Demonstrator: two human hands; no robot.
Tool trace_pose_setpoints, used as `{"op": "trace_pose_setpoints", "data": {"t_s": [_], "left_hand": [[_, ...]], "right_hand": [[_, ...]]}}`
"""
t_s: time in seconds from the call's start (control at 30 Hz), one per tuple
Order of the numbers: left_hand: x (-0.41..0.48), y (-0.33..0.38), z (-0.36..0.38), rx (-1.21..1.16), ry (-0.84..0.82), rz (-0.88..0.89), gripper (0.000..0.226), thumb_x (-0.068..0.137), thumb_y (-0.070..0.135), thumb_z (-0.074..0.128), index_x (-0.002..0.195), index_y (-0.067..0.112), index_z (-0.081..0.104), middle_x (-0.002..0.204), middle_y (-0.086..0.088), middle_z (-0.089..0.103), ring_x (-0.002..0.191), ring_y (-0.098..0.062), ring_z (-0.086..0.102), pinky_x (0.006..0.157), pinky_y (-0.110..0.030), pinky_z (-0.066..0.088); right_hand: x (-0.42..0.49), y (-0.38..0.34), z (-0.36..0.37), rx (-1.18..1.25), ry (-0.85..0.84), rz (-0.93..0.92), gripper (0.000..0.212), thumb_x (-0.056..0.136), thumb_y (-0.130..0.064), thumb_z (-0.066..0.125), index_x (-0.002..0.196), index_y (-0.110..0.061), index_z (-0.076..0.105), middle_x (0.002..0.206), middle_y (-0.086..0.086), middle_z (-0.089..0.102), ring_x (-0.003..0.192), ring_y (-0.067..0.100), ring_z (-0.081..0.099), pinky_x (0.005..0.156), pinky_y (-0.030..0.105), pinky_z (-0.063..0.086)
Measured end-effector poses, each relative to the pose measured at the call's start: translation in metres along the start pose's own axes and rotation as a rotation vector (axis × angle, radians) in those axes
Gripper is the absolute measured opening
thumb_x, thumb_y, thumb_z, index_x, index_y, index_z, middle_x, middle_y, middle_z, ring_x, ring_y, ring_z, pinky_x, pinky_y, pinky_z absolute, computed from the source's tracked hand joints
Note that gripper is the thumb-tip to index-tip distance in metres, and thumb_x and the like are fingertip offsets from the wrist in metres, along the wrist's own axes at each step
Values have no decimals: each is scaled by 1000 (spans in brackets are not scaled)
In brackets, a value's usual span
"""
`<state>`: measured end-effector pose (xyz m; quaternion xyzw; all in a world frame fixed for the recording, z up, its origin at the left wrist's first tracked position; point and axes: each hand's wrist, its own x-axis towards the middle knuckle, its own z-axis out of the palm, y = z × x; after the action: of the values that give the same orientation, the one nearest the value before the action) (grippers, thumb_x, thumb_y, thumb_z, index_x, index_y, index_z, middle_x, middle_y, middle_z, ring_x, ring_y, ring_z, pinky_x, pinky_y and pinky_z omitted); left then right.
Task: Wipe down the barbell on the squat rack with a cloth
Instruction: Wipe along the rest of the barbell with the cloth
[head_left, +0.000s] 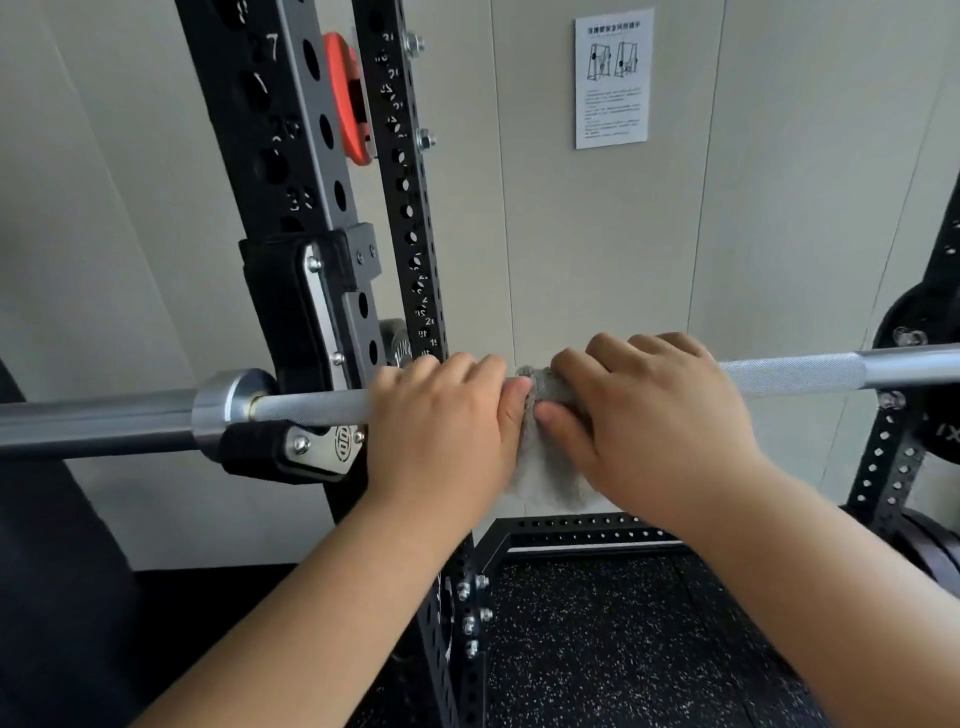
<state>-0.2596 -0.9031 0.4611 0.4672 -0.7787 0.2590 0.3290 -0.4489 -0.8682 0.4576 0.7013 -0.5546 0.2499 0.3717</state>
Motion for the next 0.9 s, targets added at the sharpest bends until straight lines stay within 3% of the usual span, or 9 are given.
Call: {"op": "trace_pose_setpoints", "data": {"t_s": [0.1, 0.2, 0.33, 0.47, 0.57, 0.63, 0.7, 0.8, 0.9], "left_hand": [[6, -1, 9, 11, 97, 57, 60, 108, 45, 17, 80, 23, 64, 68, 5, 62, 63, -26, 58, 63, -35, 36], [16, -8, 12, 32, 153, 94, 60, 106, 39, 24, 65, 20, 64, 52, 4, 55, 47, -27, 54, 52, -29, 32], [27, -4, 4, 77, -28, 20, 62, 103, 43, 21, 55, 17, 51, 46, 4, 45, 41, -22, 45, 46, -27, 37], [39, -7, -6, -14, -190, -25, 59, 104, 47, 18, 65, 17, 51, 60, 1, 54, 58, -20, 54, 60, -36, 49], [30, -8, -3, 16, -64, 42, 60, 106, 45, 19, 63, 19, 51, 54, 6, 50, 50, -20, 49, 49, -31, 38], [18, -13, 3, -11, 53, 113, 56, 108, 42, 17, 68, 26, 51, 59, 11, 50, 53, -18, 48, 51, -30, 30], [0, -18, 11, -12, 130, 129, 51, 110, 43, 18, 87, 25, 60, 78, 11, 57, 71, -19, 52, 67, -36, 36], [-19, -17, 21, 107, 208, -27, 47, 107, 48, 28, 100, 20, 66, 91, 2, 62, 86, -30, 55, 91, -50, 39], [-8, -17, 24, 118, 273, -35, 43, 106, 42, 33, 84, 19, 62, 75, -1, 57, 71, -31, 52, 74, -44, 38]], "right_hand": [[0, 20, 4, 23, 0, -23, 60, 98, -75, 27, 84, -25, 59, 70, -8, 53, 61, 24, 56, 62, 33, 41], [-8, 56, -5, -51, -42, 100, 73, 94, -84, 15, 65, -23, 43, 56, -9, 43, 50, 19, 49, 54, 30, 42], [-14, 53, -8, -100, 28, 241, 70, 102, -70, 17, 69, -21, 55, 64, -2, 53, 60, 26, 55, 69, 38, 42], [0, -5, 15, -59, 122, 86, 56, 108, -56, 27, 84, -21, 64, 74, 1, 61, 64, 28, 56, 71, 39, 39], [5, 6, 13, -16, 91, 25, 57, 107, -61, 29, 85, -23, 66, 70, -5, 59, 60, 23, 57, 64, 32, 38], [0, 25, 4, -3, 23, 64, 61, 106, -62, 24, 79, -26, 64, 62, -9, 52, 56, 19, 55, 62, 29, 42], [-3, 34, -4, -20, 14, 139, 61, 106, -55, 20, 71, -24, 59, 59, -8, 49, 54, 21, 53, 63, 33, 47], [2, 6, 0, -51, 92, 234, 51, 103, -41, 27, 70, -21, 59, 64, -2, 57, 59, 26, 52, 68, 36, 40], [8, -31, 14, 13, 163, 195, 46, 104, -45, 35, 76, -20, 62, 70, 0, 59, 63, 25, 48, 71, 38, 38]]}}
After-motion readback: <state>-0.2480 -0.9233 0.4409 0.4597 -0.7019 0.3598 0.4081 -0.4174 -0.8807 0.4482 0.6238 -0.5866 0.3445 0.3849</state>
